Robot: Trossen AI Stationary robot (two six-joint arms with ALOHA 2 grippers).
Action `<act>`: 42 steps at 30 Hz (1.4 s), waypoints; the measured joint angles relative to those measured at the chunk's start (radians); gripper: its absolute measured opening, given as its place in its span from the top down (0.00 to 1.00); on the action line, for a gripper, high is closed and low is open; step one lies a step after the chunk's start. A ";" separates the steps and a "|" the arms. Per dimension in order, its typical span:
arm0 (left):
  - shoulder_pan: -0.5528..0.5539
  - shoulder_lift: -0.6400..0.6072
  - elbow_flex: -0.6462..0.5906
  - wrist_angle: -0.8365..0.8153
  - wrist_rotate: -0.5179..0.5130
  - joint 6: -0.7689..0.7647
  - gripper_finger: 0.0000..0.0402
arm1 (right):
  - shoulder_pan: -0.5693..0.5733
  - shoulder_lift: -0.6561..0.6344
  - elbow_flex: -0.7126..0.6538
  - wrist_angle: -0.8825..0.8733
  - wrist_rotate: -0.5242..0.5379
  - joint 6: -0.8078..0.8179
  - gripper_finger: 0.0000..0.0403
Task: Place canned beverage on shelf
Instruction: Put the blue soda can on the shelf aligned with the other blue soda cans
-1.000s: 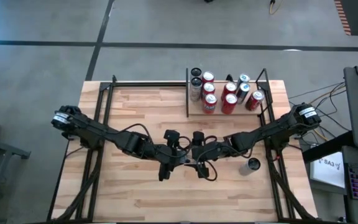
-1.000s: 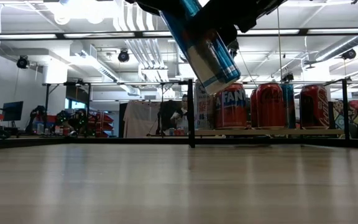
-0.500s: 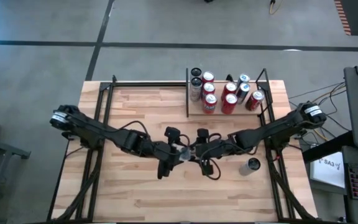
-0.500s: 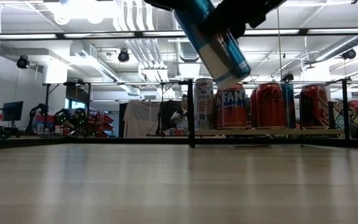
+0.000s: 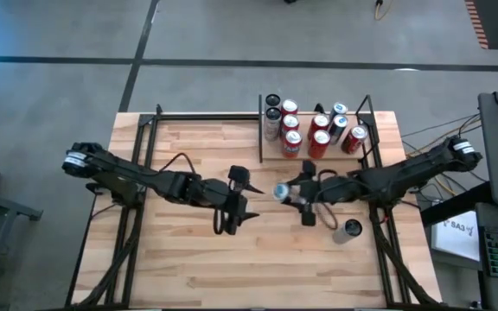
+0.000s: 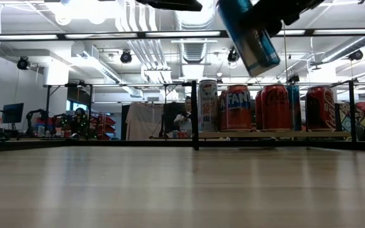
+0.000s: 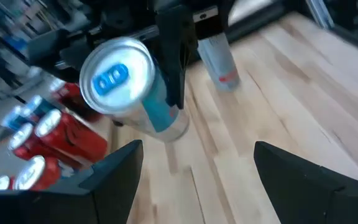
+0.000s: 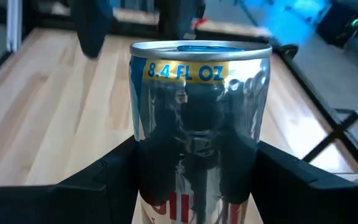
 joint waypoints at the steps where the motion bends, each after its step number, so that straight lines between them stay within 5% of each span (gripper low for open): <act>1: 0.006 -0.003 -0.022 0.051 0.001 0.003 0.27 | 0.000 -0.032 -0.020 0.013 0.005 0.000 0.42; 10: 0.081 0.004 -0.119 0.417 0.001 0.033 0.27 | -0.001 -0.284 -0.174 0.086 0.251 0.031 0.41; 15: 0.147 0.002 -0.120 0.444 0.001 0.057 0.27 | -0.002 -0.361 -0.221 0.074 0.472 0.151 0.42; 26: 0.327 -0.066 -0.120 0.418 0.138 0.058 0.27 | 0.000 -0.448 -0.239 -0.140 0.697 0.442 0.42; 42: 0.500 -0.190 -0.120 0.285 0.154 0.076 0.27 | 0.001 -0.629 -0.245 -0.505 0.614 0.602 0.41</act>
